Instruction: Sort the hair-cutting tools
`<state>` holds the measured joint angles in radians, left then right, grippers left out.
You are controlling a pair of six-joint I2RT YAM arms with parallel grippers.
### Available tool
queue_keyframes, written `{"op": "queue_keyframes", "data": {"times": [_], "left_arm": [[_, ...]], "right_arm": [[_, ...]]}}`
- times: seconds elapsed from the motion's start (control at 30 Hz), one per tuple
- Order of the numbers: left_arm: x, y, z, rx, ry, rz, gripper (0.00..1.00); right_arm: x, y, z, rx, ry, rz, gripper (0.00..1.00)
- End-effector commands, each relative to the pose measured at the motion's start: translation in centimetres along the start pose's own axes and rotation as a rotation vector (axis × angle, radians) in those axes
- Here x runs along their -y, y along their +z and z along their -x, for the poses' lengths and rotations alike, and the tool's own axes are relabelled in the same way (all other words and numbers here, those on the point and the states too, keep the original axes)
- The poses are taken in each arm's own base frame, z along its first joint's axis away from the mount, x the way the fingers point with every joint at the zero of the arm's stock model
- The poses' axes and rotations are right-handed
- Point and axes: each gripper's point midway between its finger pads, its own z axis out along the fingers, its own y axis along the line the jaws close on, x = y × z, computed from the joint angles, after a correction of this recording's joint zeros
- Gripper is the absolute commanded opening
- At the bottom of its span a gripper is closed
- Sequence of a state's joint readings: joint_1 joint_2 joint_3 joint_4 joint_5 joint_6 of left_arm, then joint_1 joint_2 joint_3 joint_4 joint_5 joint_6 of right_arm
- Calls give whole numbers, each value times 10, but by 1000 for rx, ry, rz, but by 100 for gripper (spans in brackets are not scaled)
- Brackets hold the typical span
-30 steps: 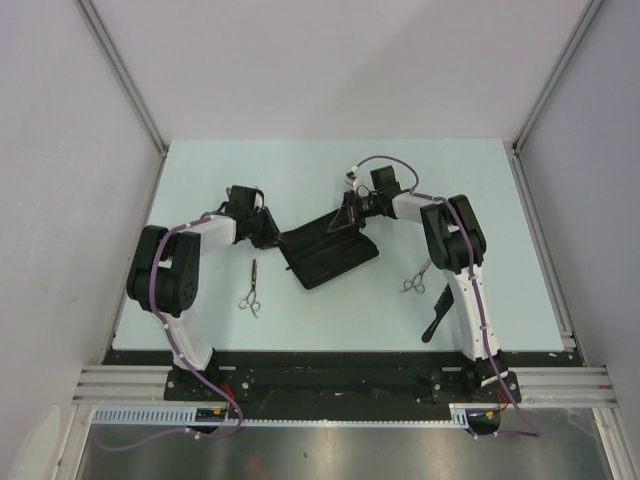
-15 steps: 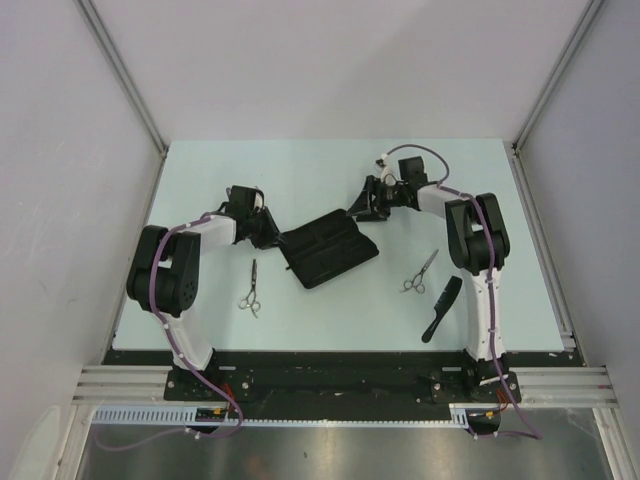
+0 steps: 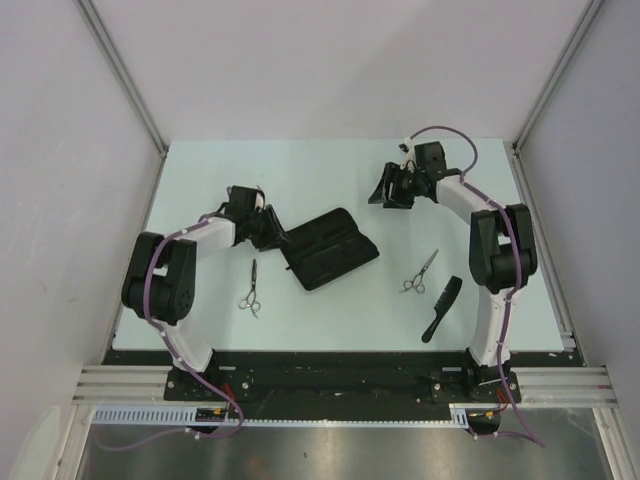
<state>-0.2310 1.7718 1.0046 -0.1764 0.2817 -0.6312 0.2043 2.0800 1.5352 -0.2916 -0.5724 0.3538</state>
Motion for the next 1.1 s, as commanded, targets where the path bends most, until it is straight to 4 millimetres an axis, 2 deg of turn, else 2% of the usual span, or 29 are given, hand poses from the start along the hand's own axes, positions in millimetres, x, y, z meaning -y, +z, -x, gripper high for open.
{"op": "queue_keyframes", "data": {"times": [0.0,0.03,0.07,0.1,0.13,0.17,0.2,0.27,0.3,0.33,0.37,0.4,0.43,0.5,0.6,0.63,0.7,0.73,0.83,0.93,0.97,1.0,1.07], "left_arm": [[30,-37,20,101,84,-62,46],[34,-41,23,115,98,-69,48],[36,-46,25,125,105,-72,52],[44,-57,30,156,120,-90,61],[46,-62,32,171,135,-96,64],[52,-72,37,200,152,-111,66],[55,-76,39,209,162,-120,70],[65,-88,41,229,192,-153,74],[68,-91,41,232,199,-166,79],[71,-95,40,236,210,-178,81],[77,-102,42,251,220,-197,83],[82,-106,39,245,231,-216,89],[86,-110,38,249,238,-233,92],[91,-121,37,267,228,-251,100],[91,-131,43,302,143,-249,100],[91,-132,44,298,122,-256,100],[93,-137,45,291,80,-280,100],[92,-138,47,295,67,-280,100],[84,-146,54,358,31,-242,100],[86,-157,60,363,59,-276,100],[102,-163,49,282,91,-378,100],[105,-163,49,271,118,-395,100],[108,-160,45,265,126,-394,100]], "right_arm": [[23,-56,34,168,0,-328,59],[35,-66,32,179,23,-411,59],[34,-78,36,213,54,-444,59],[43,-83,26,208,79,-490,59],[56,-93,24,242,97,-577,57],[53,-110,27,307,134,-610,56],[70,-114,5,293,159,-676,55],[80,-133,-4,340,177,-763,54],[78,-149,-9,369,206,-788,54],[89,-157,-24,362,216,-844,53],[92,-165,-30,365,233,-868,52],[88,-181,-36,391,264,-885,52],[96,-188,-51,382,278,-928,52],[89,-210,-61,433,317,-935,52],[94,-225,-94,428,359,-958,55],[86,-233,-98,455,380,-927,59],[90,-235,-123,398,404,-928,65],[82,-233,-129,375,413,-888,78],[77,-229,-152,302,429,-846,98],[73,-230,-164,284,451,-815,100],[72,-232,-167,287,459,-813,100],[72,-232,-173,268,467,-816,100],[72,-230,-180,237,468,-815,92]]}}
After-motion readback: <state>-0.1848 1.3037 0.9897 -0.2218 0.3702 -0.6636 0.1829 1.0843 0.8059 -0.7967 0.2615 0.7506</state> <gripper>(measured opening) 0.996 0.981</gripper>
